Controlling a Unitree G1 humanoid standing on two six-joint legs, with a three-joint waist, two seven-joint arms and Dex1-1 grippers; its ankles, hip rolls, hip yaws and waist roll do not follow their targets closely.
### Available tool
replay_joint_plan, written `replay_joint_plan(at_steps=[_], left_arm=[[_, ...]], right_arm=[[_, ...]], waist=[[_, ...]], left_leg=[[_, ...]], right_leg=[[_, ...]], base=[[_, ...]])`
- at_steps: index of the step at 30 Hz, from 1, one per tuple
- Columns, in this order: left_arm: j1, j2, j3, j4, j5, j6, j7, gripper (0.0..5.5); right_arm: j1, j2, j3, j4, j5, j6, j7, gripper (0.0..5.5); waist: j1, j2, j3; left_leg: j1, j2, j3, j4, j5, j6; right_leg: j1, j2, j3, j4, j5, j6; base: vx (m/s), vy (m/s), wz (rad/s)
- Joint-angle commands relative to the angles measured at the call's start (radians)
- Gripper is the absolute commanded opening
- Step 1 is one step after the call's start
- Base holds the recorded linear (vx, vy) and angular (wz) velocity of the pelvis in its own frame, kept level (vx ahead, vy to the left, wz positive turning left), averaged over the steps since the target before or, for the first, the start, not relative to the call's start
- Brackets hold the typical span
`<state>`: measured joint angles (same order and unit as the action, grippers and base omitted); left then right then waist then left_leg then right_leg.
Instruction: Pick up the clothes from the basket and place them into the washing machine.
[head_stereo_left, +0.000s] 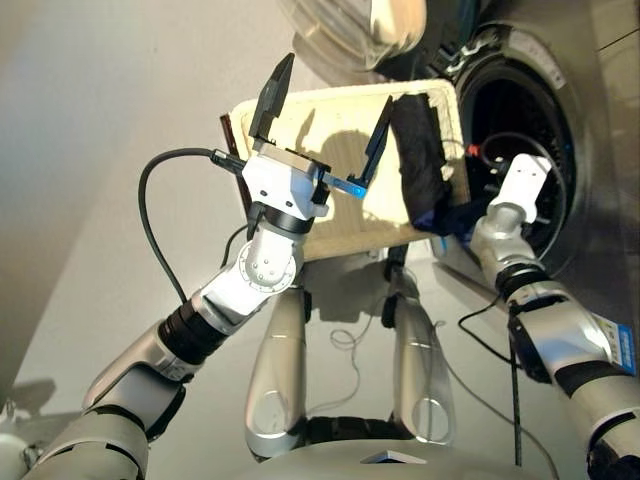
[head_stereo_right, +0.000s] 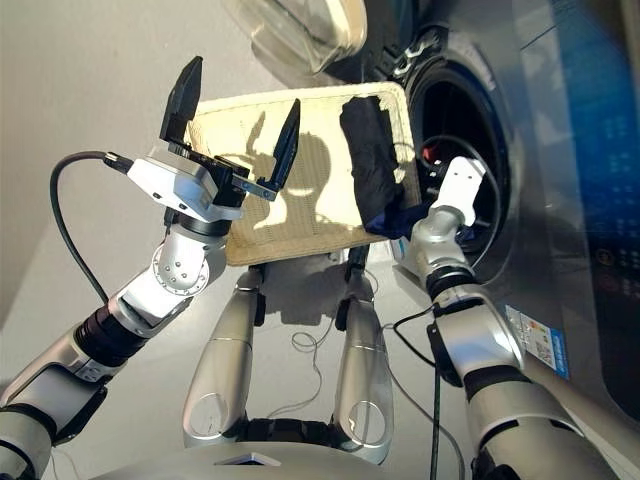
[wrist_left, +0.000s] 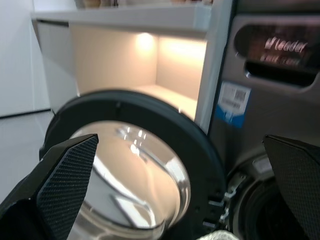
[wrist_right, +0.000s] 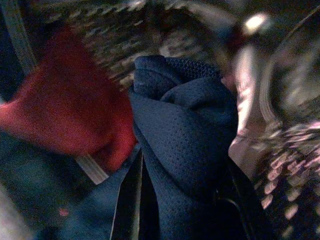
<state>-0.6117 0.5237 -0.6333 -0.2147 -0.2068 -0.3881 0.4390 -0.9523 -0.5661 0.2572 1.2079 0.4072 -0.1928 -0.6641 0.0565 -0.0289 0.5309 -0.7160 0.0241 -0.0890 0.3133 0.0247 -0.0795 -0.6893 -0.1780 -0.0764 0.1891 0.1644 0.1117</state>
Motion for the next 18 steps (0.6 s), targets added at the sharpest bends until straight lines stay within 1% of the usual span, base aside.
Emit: replay_joint_plan(at_steps=[1, 2, 3, 4, 5, 6, 7, 9, 10, 11, 12, 16, 17, 18], left_arm=[[-0.017, 0.011, 0.026, -0.17, 0.007, -0.05, -0.006, 5.5], [-0.015, 0.016, 0.029, -0.175, 0.006, -0.052, -0.004, 5.5], [-0.012, 0.02, 0.029, -0.178, 0.009, -0.051, -0.002, 5.5], [-0.009, 0.028, 0.034, -0.182, 0.014, -0.049, 0.003, 5.5], [-0.014, 0.036, 0.04, -0.185, 0.019, -0.047, 0.006, 5.5], [-0.008, 0.04, 0.044, -0.189, 0.021, -0.047, 0.009, 5.5], [-0.012, 0.046, 0.043, -0.187, 0.024, -0.047, 0.012, 5.5], [-0.007, 0.05, 0.045, -0.187, 0.026, -0.047, 0.015, 5.5], [-0.008, 0.062, 0.046, -0.19, 0.029, -0.047, 0.016, 5.5], [-0.008, 0.061, 0.049, -0.19, 0.029, -0.046, 0.016, 5.5], [-0.009, 0.071, 0.046, -0.191, 0.028, -0.046, 0.014, 5.5], [-0.013, 0.083, 0.04, -0.19, 0.022, -0.05, 0.008, 5.5], [-0.006, 0.089, 0.039, -0.192, 0.018, -0.051, 0.006, 5.5], [-0.005, 0.099, 0.038, -0.192, 0.014, -0.052, 0.005, 5.5]], right_arm=[[-0.111, -0.222, 0.014, 0.004, -0.033, -0.005, -0.056, 0.0], [-0.127, -0.247, 0.022, 0.006, -0.036, 0.0, -0.056, 0.0], [-0.142, -0.274, 0.033, 0.019, -0.054, 0.01, -0.071, 0.0], [-0.165, -0.299, 0.058, 0.024, -0.087, 0.029, -0.081, 0.0], [-0.184, -0.314, 0.061, 0.02, -0.086, 0.025, -0.077, 0.0], [-0.197, -0.33, 0.072, 0.018, -0.082, 0.029, -0.076, 0.0], [-0.217, -0.349, 0.083, 0.02, -0.091, 0.032, -0.082, 0.0], [-0.241, -0.361, 0.104, 0.027, -0.097, 0.038, -0.081, 0.0], [-0.285, -0.387, 0.133, 0.032, -0.116, 0.048, -0.085, 0.0], [-0.293, -0.387, 0.139, 0.036, -0.115, 0.047, -0.085, 0.0], [-0.324, -0.409, 0.158, 0.032, -0.126, 0.051, -0.089, 0.0], [-0.39, -0.448, 0.206, 0.035, -0.125, 0.045, -0.088, 0.0], [-0.399, -0.458, 0.216, 0.035, -0.124, 0.043, -0.093, 0.0], [-0.409, -0.477, 0.222, 0.035, -0.12, 0.044, -0.099, 0.0]], waist=[[-0.014, 0.037, -0.011], [-0.013, 0.039, -0.011], [-0.014, 0.043, -0.011], [-0.013, 0.045, -0.011], [-0.017, 0.045, -0.011], [-0.018, 0.044, -0.011], [-0.02, 0.043, -0.011], [-0.02, 0.045, -0.011], [-0.019, 0.045, -0.011], [-0.021, 0.047, -0.011], [-0.024, 0.046, -0.011], [-0.026, 0.051, -0.011], [-0.026, 0.052, -0.011], [-0.028, 0.051, -0.011]], left_leg=[[-0.014, -0.002, 0.079, 0.025, -0.007, -0.03], [-0.031, -0.003, 0.077, 0.03, -0.006, -0.031], [-0.039, 0.003, 0.082, 0.038, -0.016, -0.035], [-0.057, 0.005, 0.084, 0.043, -0.015, -0.039], [-0.079, 0.007, 0.09, 0.042, -0.003, -0.04], [-0.082, 0.011, 0.09, 0.049, -0.014, -0.042], [-0.101, 0.012, 0.097, 0.046, -0.003, -0.043], [-0.107, 0.014, 0.099, 0.055, -0.014, -0.045], [-0.125, 0.018, 0.103, 0.059, -0.013, -0.048], [-0.128, 0.018, 0.103, 0.061, -0.013, -0.048], [-0.147, 0.02, 0.108, 0.06, -0.002, -0.049], [-0.159, 0.023, 0.114, 0.059, 0.0, -0.051], [-0.151, 0.026, 0.116, 0.061, -0.01, -0.053], [-0.151, 0.028, 0.119, 0.06, -0.01, -0.054]], right_leg=[[-0.035, -0.017, 0.05, 0.113, -0.102, 0.048], [-0.052, -0.018, 0.048, 0.118, -0.102, 0.047], [-0.062, -0.018, 0.046, 0.128, -0.112, 0.046], [-0.082, -0.017, 0.048, 0.134, -0.112, 0.046], [-0.103, -0.02, 0.047, 0.135, -0.102, 0.046], [-0.111, -0.017, 0.049, 0.145, -0.112, 0.045], [-0.13, -0.018, 0.047, 0.143, -0.102, 0.044], [-0.137, -0.016, 0.048, 0.154, -0.112, 0.043], [-0.157, -0.017, 0.047, 0.157, -0.112, 0.042], [-0.16, -0.017, 0.047, 0.159, -0.112, 0.042], [-0.176, -0.021, 0.048, 0.155, -0.103, 0.041], [-0.19, -0.024, 0.045, 0.158, -0.102, 0.041], [-0.184, -0.023, 0.043, 0.162, -0.111, 0.041], [-0.185, -0.025, 0.042, 0.162, -0.113, 0.041]], base=[[-0.067, -0.023, 0.16], [0.0, 0.0, 0.0], [0.0, 0.0, 0.0], [0.0, 0.0, 0.0], [0.0, 0.0, 0.0], [0.0, 0.0, 0.0], [0.0, 0.0, 0.0], [0.0, 0.0, 0.0], [0.0, 0.0, 0.0], [0.0, 0.0, 0.0], [0.0, 0.0, 0.0], [0.0, 0.0, 0.0], [0.0, 0.0, 0.0], [0.0, 0.0, 0.0]])
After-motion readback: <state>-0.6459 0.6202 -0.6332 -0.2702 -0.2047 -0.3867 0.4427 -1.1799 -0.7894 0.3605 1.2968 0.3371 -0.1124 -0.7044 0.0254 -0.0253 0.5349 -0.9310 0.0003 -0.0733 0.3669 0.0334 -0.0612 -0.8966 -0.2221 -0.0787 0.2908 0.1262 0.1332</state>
